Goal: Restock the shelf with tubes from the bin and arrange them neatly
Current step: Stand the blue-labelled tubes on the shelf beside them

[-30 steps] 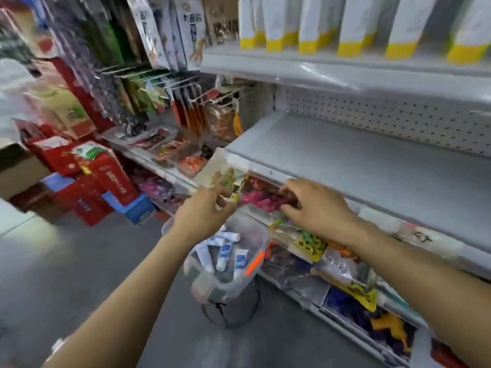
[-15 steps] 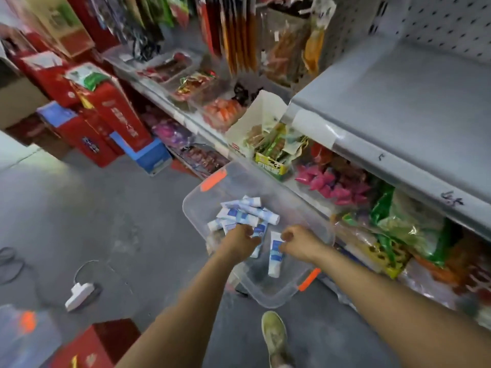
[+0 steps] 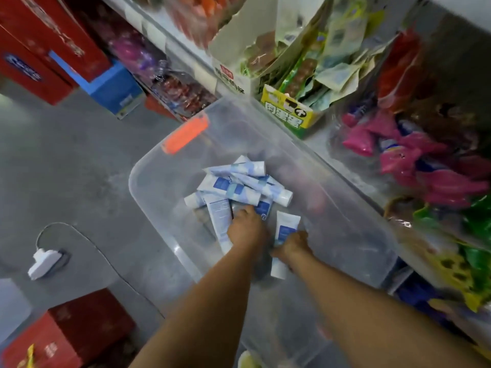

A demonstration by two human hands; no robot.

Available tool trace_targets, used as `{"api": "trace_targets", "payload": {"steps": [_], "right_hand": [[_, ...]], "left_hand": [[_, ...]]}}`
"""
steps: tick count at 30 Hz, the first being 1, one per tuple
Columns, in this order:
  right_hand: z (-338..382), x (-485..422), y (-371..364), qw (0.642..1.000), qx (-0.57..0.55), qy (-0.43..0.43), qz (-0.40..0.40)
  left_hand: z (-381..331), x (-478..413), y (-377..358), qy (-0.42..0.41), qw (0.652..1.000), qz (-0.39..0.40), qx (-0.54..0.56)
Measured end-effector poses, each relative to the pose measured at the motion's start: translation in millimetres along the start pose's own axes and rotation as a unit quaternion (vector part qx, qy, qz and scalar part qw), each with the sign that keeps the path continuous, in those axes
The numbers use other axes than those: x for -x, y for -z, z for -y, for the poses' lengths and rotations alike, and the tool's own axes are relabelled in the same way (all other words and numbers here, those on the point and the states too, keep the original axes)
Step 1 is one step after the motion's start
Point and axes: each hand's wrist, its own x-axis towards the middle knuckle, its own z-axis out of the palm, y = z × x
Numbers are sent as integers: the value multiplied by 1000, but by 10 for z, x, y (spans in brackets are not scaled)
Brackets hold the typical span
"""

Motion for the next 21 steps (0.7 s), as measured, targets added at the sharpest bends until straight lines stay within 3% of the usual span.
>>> {"api": "trace_targets", "payload": {"steps": [3, 6, 9, 12, 17, 21], "right_hand": [[3, -39, -51, 1000, 12, -5, -1], [55, 24, 1, 999, 17, 37, 22], [164, 329, 241, 997, 9, 61, 51], [175, 746, 537, 994, -34, 46, 91], [-36, 1432, 880, 984, -109, 85, 110], [-310, 2013, 1147, 976, -148, 136, 87]], "left_hand": [[-38, -54, -44, -11, 1000, -8, -16], [-38, -24, 1, -13, 999, 43, -15], [-49, 162, 210, 37, 989, 94, 106], [-13, 472, 450, 94, 957, 134, 240], [1, 1177, 720, 62, 906, 107, 406], [-82, 1900, 924, 6, 880, 76, 468]]}}
